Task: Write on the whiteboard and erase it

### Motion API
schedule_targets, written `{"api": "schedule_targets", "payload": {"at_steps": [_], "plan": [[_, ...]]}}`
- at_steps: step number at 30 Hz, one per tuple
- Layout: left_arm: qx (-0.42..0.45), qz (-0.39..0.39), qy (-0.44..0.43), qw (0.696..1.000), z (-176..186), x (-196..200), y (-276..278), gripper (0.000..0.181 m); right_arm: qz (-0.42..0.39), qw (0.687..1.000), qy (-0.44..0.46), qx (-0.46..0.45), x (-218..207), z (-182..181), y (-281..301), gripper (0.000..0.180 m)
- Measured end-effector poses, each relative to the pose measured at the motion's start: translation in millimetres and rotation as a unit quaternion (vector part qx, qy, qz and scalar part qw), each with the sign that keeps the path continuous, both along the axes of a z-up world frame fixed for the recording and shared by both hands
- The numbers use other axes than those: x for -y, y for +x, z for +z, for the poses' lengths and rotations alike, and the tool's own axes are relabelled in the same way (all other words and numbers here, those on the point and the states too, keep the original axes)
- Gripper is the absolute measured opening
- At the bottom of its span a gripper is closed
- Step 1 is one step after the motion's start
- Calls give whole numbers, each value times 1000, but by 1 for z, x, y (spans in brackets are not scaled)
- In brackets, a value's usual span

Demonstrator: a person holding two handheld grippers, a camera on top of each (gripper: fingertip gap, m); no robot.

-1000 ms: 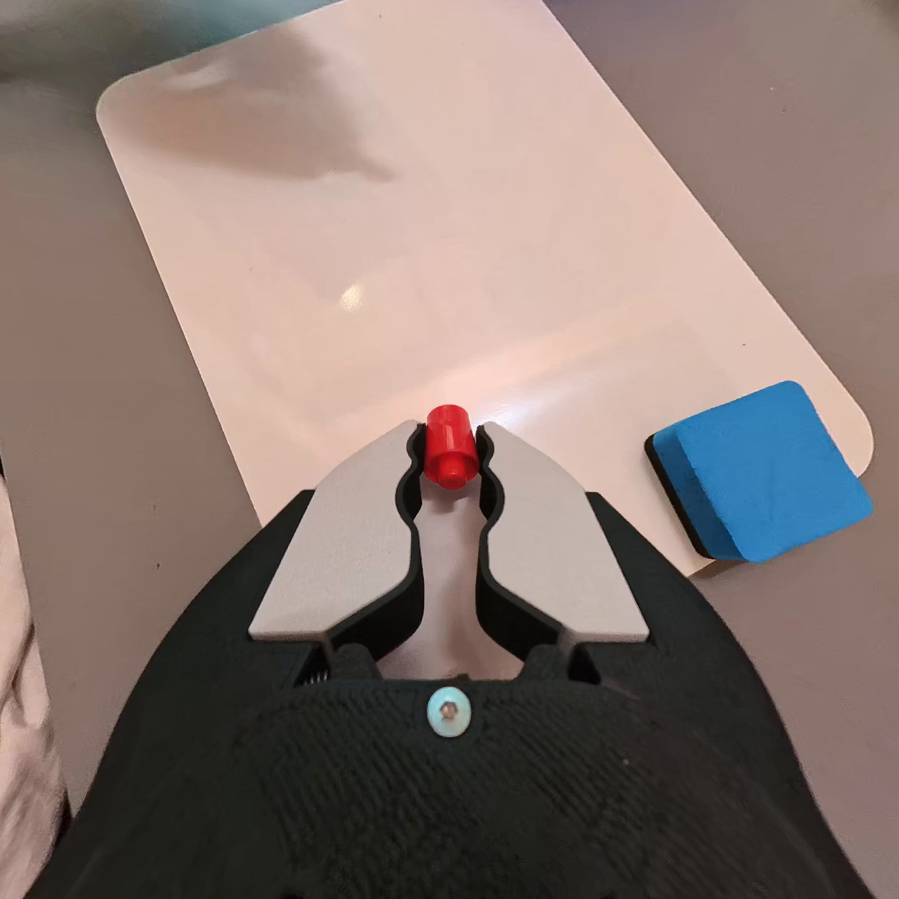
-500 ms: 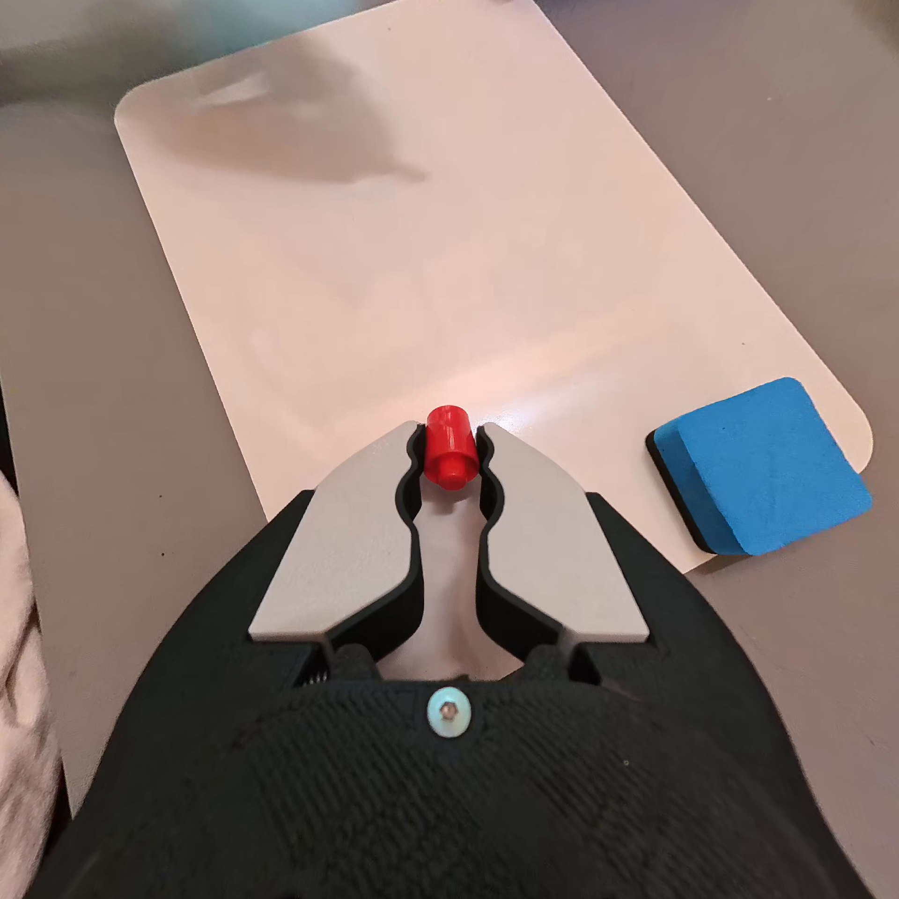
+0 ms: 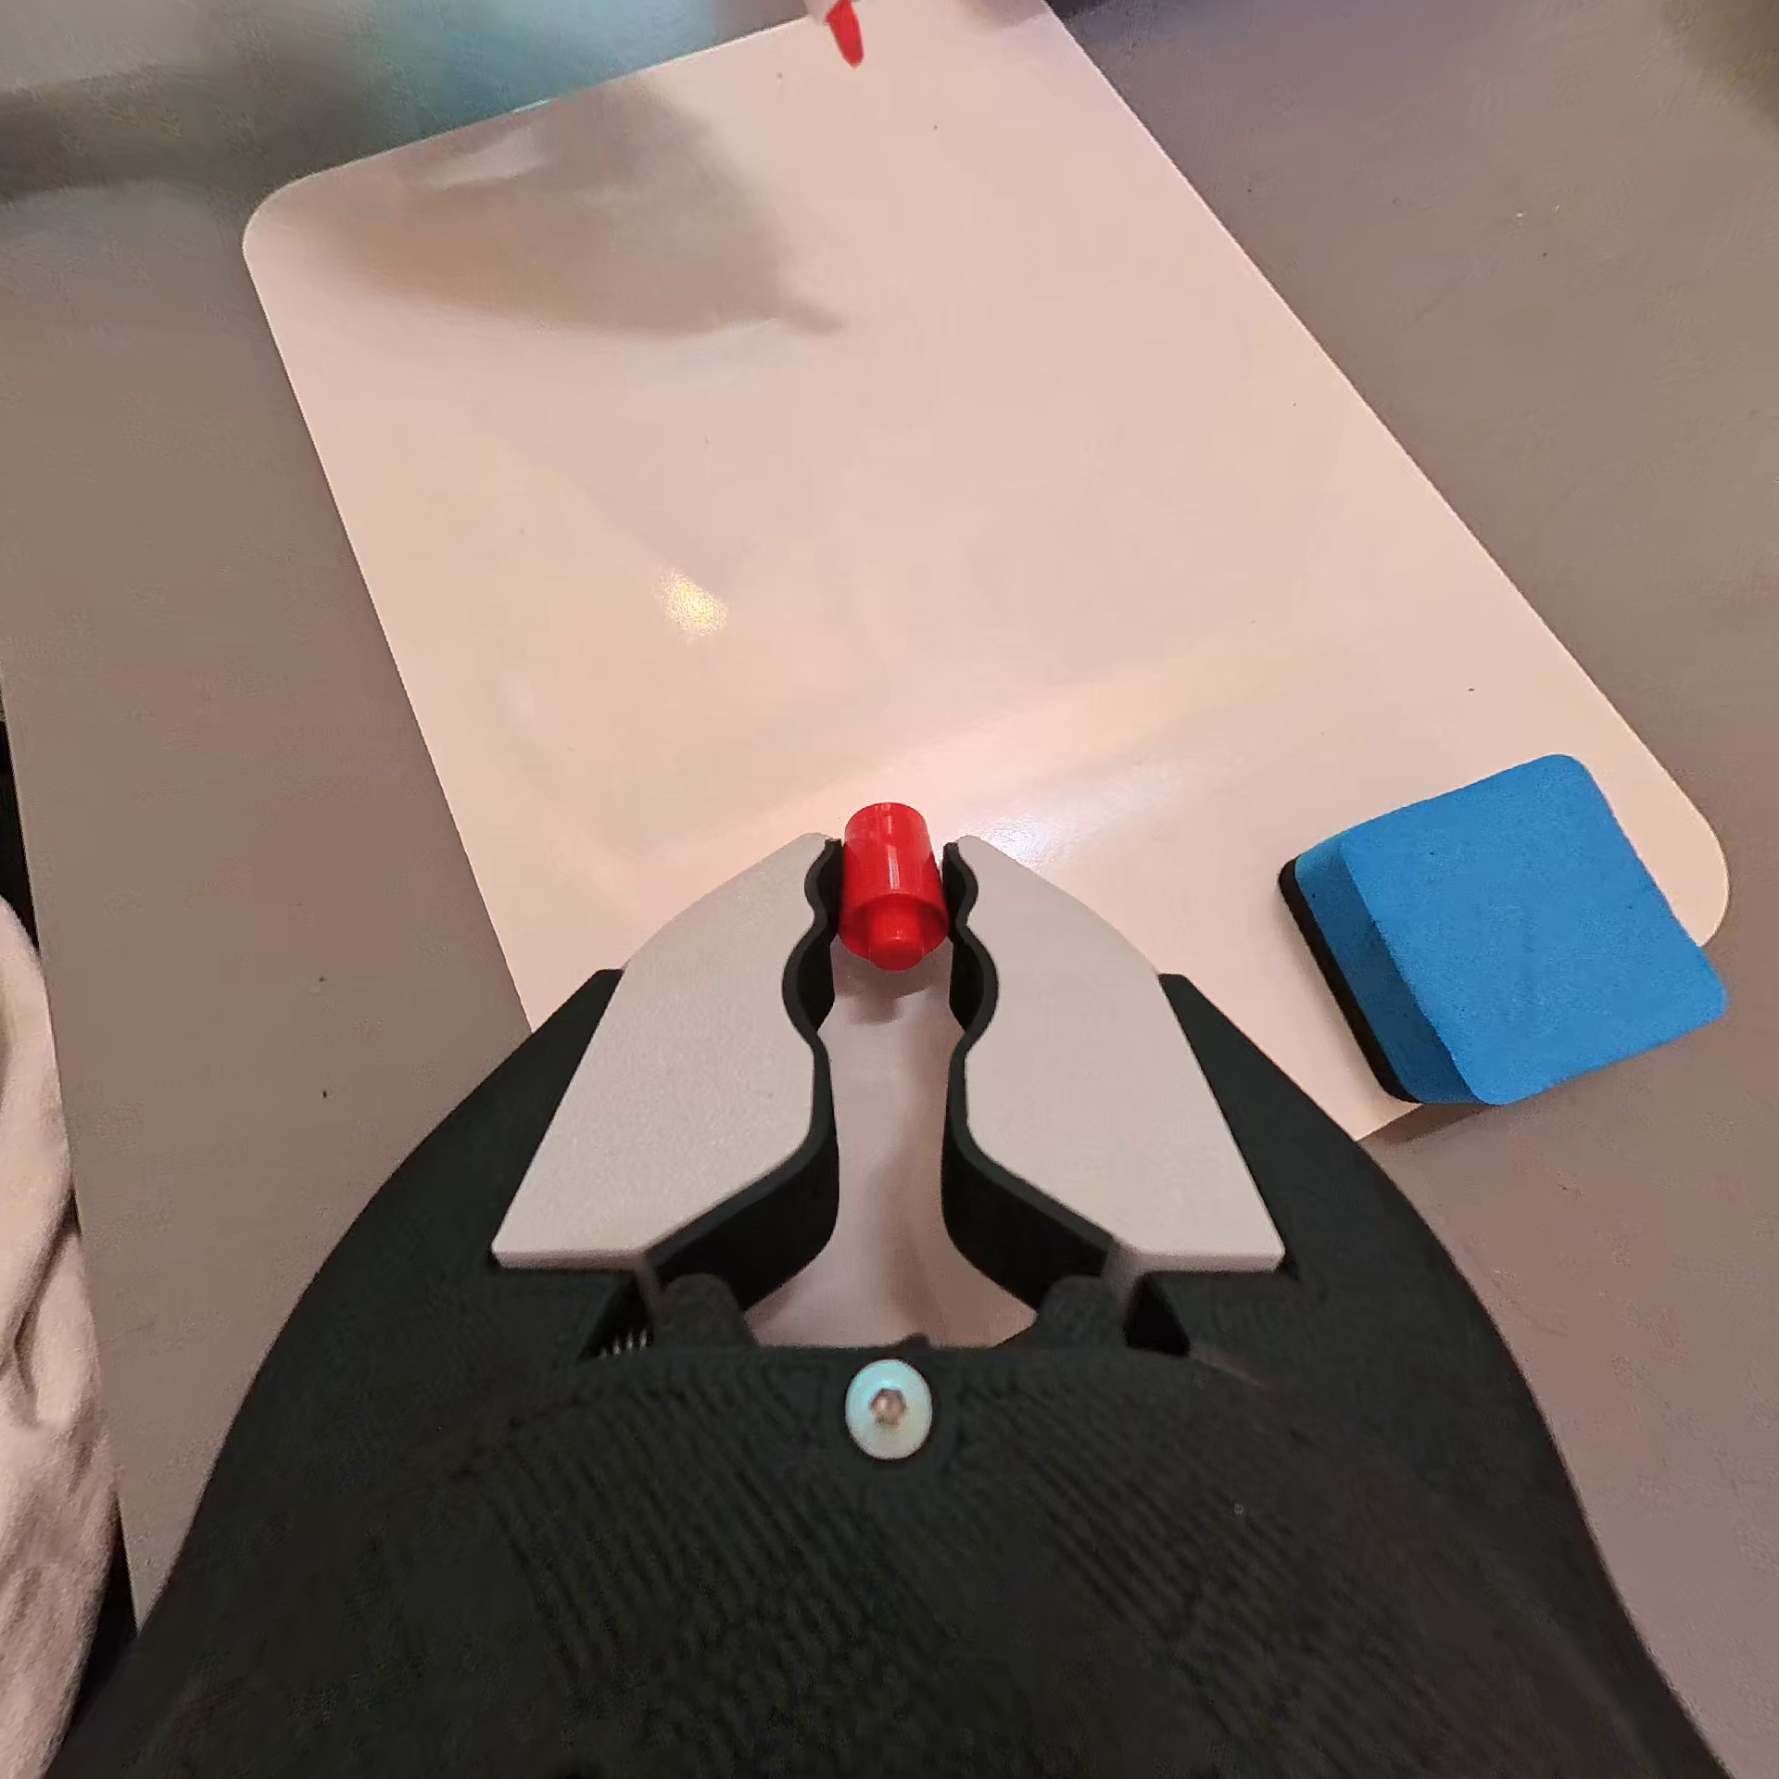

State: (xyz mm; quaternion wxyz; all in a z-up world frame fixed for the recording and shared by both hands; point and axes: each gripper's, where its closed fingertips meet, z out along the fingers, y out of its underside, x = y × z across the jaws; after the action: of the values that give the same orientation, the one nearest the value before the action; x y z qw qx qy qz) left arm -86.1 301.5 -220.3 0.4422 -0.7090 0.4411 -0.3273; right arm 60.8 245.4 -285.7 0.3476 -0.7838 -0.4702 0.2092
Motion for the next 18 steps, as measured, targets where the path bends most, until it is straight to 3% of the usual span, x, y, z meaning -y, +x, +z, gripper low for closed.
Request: {"api": "schedule_targets", "payload": {"at_steps": [18], "plan": [[-137,5,72,988,-29,-13,-4,19,4,1000,4,-8,0,1,-1,20]]}}
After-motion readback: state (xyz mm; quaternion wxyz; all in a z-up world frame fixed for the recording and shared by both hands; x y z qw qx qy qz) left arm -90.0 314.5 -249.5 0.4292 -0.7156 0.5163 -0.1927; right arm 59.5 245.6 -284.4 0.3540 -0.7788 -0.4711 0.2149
